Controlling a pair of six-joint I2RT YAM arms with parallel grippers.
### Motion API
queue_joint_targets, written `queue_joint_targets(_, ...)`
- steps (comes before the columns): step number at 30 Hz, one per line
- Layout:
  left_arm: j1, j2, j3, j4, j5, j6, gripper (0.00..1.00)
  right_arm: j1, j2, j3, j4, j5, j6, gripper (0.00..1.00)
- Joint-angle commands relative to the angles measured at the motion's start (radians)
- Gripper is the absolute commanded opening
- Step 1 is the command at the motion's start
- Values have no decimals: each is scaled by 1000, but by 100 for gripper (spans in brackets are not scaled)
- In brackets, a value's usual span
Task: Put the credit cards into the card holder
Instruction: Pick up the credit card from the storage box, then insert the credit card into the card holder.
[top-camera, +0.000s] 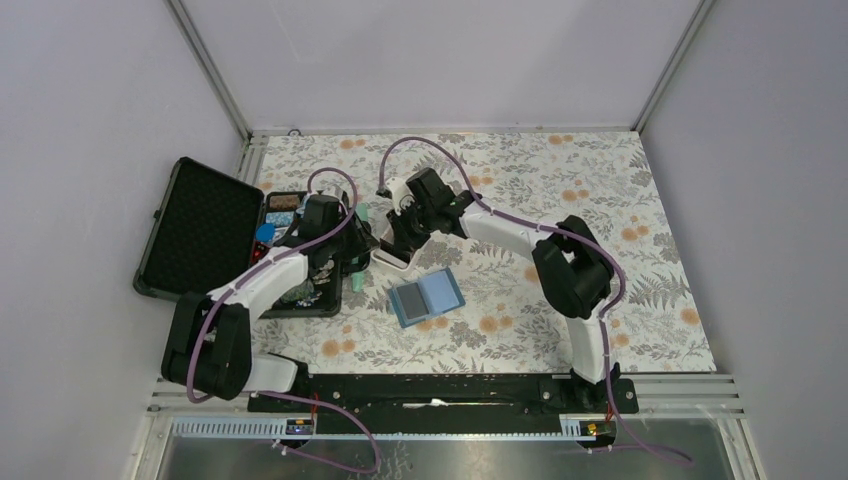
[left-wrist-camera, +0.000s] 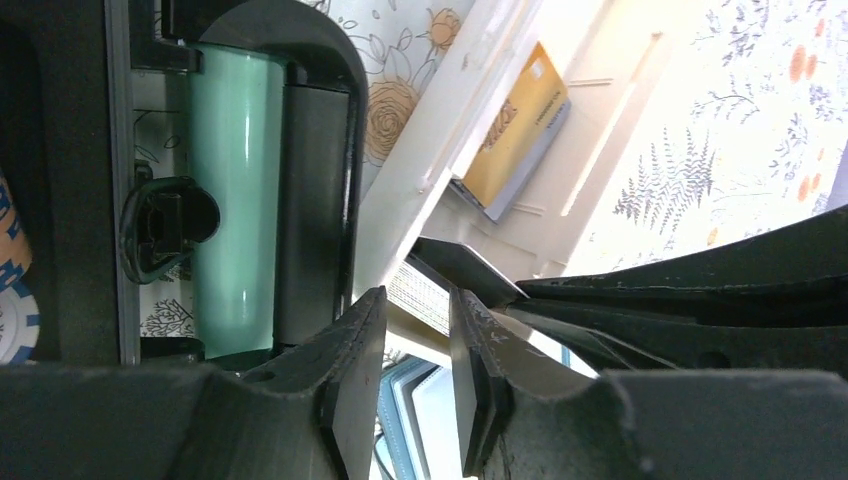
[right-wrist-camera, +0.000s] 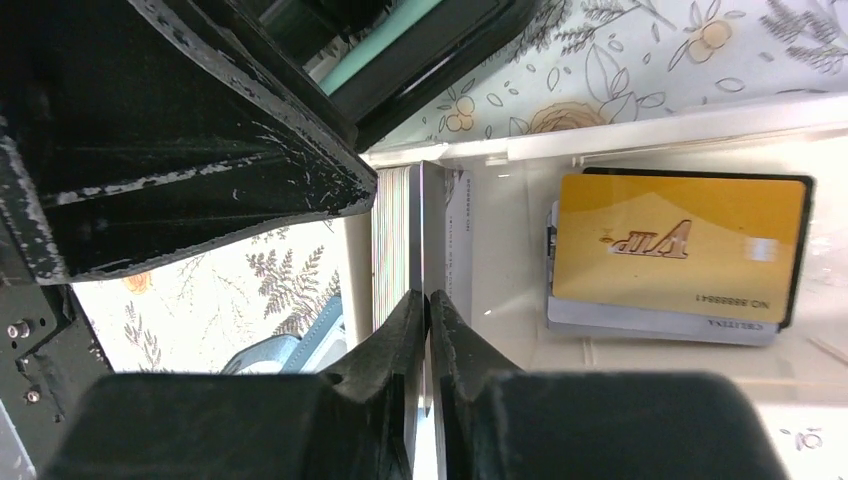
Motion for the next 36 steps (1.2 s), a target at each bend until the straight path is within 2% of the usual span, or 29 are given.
queue_joint_targets(1, 0, -71, 43, 14, -13, 23, 33, 11, -109, -22, 79, 54, 4, 0)
queue_joint_targets(6, -4, -147, 35, -14, -23, 27, 38, 26, -192, -81, 123, 160, 15, 0)
queue_joint_targets(10, -39, -259, -9, -56, -57, 21, 39, 31, -360, -175, 163, 285, 105, 0)
queue_joint_targets(13, -91, -342, -72, -79, -77, -17, 43, 31, -502, -299, 213, 316, 211, 0)
queue_joint_targets(19, -248, -471, -219, -81, -140, -167, 57, 31, -723, -592, 325, 314, 469, 0)
queue_joint_targets(25, -399, -485, -285, -67, -242, -267, 65, 31, -896, -894, 511, 337, 710, 0)
queue_joint_targets(30, -421, -429, -334, -1, -245, -295, 65, 31, -890, -1007, 615, 299, 807, 0)
queue_joint_targets(36, -422, -330, -331, 53, -247, -293, 61, 31, -811, -1054, 716, 313, 828, 0)
